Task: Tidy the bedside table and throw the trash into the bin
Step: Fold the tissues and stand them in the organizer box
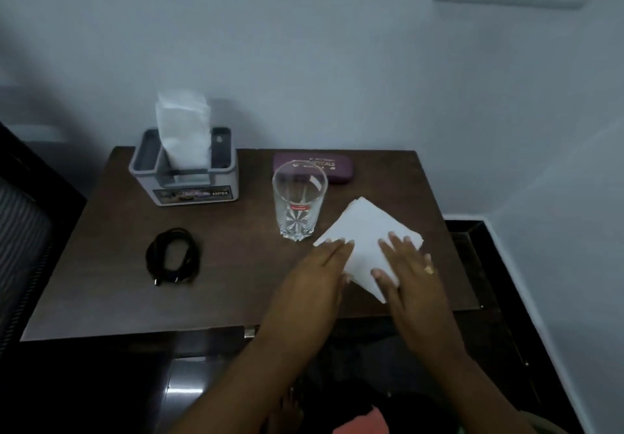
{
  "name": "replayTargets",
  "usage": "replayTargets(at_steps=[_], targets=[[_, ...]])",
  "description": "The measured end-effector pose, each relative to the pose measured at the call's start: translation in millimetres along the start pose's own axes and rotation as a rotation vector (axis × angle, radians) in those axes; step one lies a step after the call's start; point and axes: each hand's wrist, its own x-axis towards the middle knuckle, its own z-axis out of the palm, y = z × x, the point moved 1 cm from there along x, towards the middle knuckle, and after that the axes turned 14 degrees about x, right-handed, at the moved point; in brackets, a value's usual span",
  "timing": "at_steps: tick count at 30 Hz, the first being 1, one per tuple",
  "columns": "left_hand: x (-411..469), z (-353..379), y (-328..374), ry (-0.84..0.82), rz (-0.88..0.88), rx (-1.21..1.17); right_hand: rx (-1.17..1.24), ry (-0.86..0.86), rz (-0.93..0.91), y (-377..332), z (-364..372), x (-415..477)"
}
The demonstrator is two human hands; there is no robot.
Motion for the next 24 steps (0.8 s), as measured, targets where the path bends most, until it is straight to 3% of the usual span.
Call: replayTargets(at_steps=[3, 7, 14, 19, 24], targets=[[21.7, 26.1, 4.2, -0.134, 0.077, 0.254, -0.17, -0.179, 0.0, 25.1, 8.9, -7.6], [24.4, 51.6, -6.1, -0.24, 0.12, 0.424, -0.175, -0.162, -0.002, 34.7, 5.0, -9.0], [-6.5, 47.6, -10.5, -0.268, 0.082, 0.415, -0.156, -0.181, -0.06, 61.3, -13.5, -6.6], [-27.2, 41.8, -15.5, -0.403, 0.042, 0.532, -0.122, -0.172, -0.081, 65.4, -19.7, -2.6], [-29.5, 37.8, -13.4, -0.39, -0.008, 0.538, -0.204, -0.052, -0.057, 42.3, -11.4, 5.7]])
